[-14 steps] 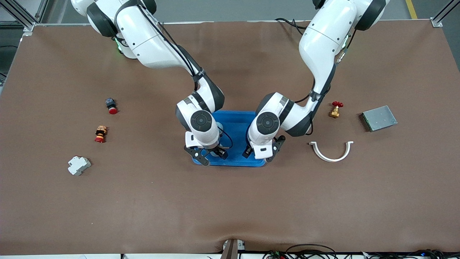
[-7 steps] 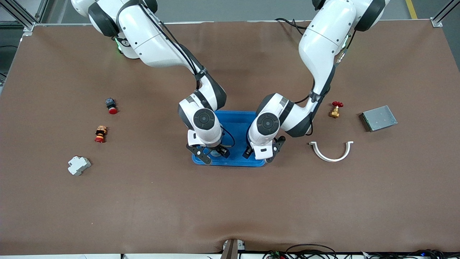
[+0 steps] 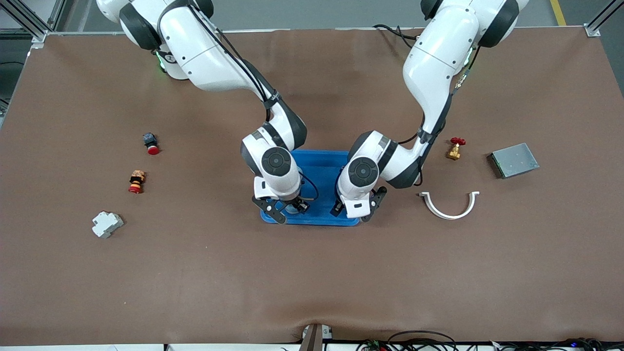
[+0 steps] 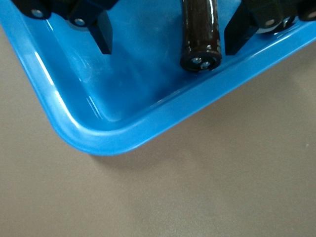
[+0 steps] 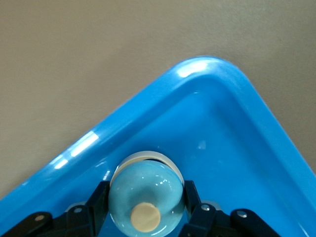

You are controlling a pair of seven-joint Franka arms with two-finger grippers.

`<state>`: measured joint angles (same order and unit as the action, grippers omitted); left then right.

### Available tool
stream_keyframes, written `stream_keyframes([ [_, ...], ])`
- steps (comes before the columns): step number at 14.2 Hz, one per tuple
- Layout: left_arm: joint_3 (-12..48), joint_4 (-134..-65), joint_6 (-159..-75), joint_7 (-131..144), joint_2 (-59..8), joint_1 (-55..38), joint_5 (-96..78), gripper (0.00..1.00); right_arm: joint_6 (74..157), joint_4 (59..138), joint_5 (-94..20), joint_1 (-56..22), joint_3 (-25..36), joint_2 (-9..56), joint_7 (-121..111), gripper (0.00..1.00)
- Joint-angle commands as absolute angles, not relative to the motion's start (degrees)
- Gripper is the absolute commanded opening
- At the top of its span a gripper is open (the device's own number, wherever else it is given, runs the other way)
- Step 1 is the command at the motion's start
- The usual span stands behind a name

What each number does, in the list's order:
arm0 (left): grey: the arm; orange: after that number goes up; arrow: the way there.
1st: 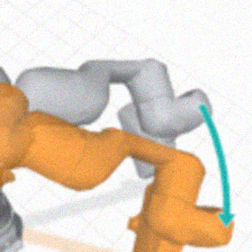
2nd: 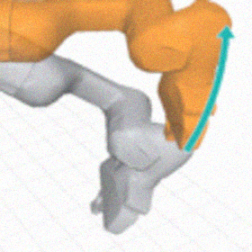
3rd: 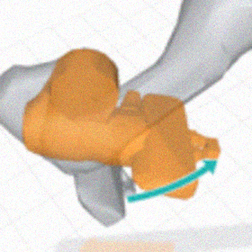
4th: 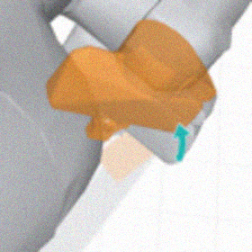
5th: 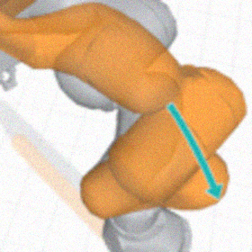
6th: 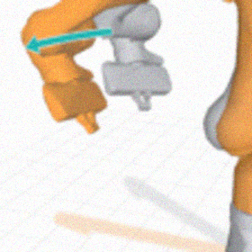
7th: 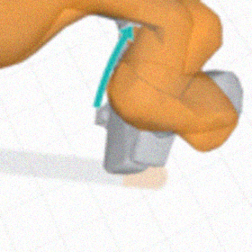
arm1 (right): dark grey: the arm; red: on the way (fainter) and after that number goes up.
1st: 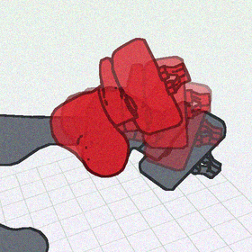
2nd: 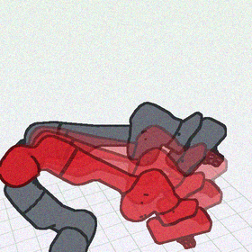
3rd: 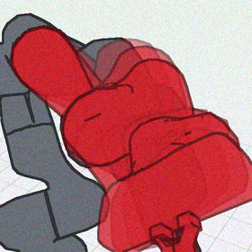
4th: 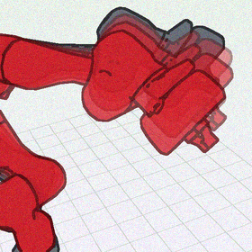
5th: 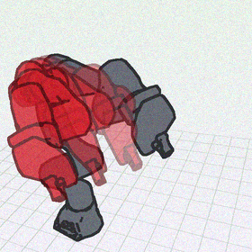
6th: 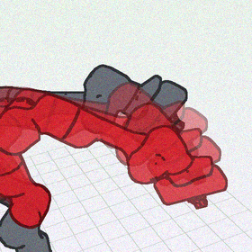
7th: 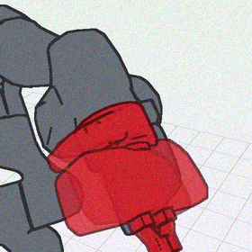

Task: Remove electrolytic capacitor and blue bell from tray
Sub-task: 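Lift the bell with the right gripper while the left gripper lifts the capacitor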

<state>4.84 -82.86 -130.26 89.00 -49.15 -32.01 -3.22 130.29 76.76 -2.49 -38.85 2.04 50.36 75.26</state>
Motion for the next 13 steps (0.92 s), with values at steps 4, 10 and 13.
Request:
stream_keyframes([
  [4,4.13,-81.65,-130.52,90.18,-48.96,-32.52,-2.55,0.32,115.34,77.25,-5.71,-36.48,1.23,39.92,68.23,0.00],
  [10,4.13,-81.65,-130.43,90.18,-48.08,-32.34,-2.64,0.00,111.71,94.01,-5.63,-27.26,1.41,23.49,45.65,0.00],
  [13,4.22,-81.56,-129.99,90.18,-46.85,-32.26,-2.55,0.00,113.72,103.15,-5.19,-22.60,1.76,16.63,34.93,0.00],
])
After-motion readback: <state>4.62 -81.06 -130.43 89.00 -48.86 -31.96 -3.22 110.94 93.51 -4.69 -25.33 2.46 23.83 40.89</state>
